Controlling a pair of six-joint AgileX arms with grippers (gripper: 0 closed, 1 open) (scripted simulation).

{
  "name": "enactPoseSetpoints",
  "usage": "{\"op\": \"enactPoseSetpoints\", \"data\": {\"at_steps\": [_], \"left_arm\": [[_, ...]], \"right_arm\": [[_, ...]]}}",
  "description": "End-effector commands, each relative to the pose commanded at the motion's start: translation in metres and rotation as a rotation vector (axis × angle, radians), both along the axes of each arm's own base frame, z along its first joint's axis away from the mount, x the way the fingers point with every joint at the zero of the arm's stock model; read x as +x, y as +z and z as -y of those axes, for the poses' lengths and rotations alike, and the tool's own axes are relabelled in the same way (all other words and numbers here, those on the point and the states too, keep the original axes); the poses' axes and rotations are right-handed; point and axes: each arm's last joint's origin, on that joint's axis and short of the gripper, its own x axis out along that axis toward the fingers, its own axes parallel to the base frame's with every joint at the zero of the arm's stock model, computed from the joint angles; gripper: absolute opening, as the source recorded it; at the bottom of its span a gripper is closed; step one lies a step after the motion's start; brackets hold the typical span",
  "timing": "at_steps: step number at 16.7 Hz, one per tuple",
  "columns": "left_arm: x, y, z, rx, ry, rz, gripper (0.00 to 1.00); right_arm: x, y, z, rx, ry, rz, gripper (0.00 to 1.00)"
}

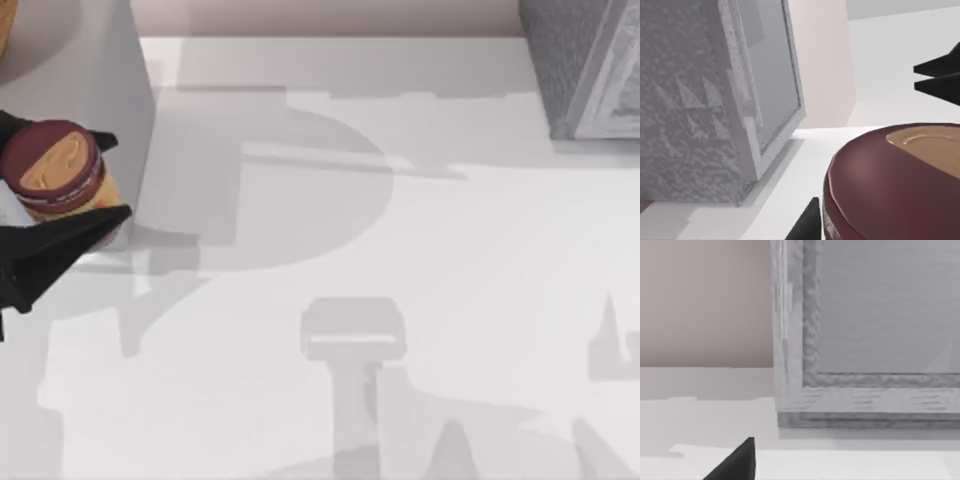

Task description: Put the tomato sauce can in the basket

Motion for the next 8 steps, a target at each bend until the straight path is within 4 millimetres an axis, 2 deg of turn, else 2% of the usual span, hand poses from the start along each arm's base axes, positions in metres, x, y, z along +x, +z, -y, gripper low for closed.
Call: {"op": "enactPoseSetpoints", "data": {"at_steps": [4, 8], "left_arm": [[-0.045, -0.014, -0.008, 0.019, -0.089, -0.077, 0.0], [-0.064, -0.031, -0.013, 0.013, -0.14, -0.15, 0.0]], "right_arm": [[0.0, 0.0, 0.0, 0.0, 0.0, 0.0, 1.0], [0.0, 0.0, 0.0, 0.0, 0.0, 0.0, 1.0]]}}
